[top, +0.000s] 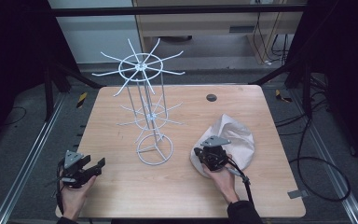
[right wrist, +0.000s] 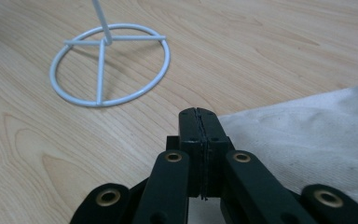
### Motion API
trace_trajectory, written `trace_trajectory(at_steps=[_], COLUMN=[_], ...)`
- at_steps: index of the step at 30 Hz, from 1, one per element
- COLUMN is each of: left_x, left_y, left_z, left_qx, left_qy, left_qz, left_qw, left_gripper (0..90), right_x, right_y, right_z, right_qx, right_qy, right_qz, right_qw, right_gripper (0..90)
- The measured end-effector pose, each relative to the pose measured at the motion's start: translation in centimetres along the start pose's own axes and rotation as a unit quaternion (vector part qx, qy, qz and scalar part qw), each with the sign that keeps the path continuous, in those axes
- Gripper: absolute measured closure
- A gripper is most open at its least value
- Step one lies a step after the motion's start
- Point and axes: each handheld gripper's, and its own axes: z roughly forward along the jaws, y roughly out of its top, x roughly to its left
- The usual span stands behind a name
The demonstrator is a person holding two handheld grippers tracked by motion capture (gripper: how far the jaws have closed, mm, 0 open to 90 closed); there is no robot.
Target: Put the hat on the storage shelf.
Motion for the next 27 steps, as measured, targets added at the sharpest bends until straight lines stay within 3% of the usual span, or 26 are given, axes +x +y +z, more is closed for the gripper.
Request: trace_trajectory(at_steps=[11,27], left_x=[0.1,0.0], left_y=[0.0,-0.1], left_z=[0.0,-0.1], left_qx=[0.001,0.0], left_qy=[-0.001,-0.001], left_qz=[-0.001,-0.001], left_qw=[1.0,1.0], left_gripper=[36.5,36.4], right_x=[-0.1,-0.6], right_y=[-0.8,-2.3], right_z=[-0.2,-2.4], right_qx=[0.028,0.049], right_qy=[-0.006,-0.004], right_qz=[0.001,0.001], right_qw=[0.9996,0.9988], right_gripper=[90.0,90.0])
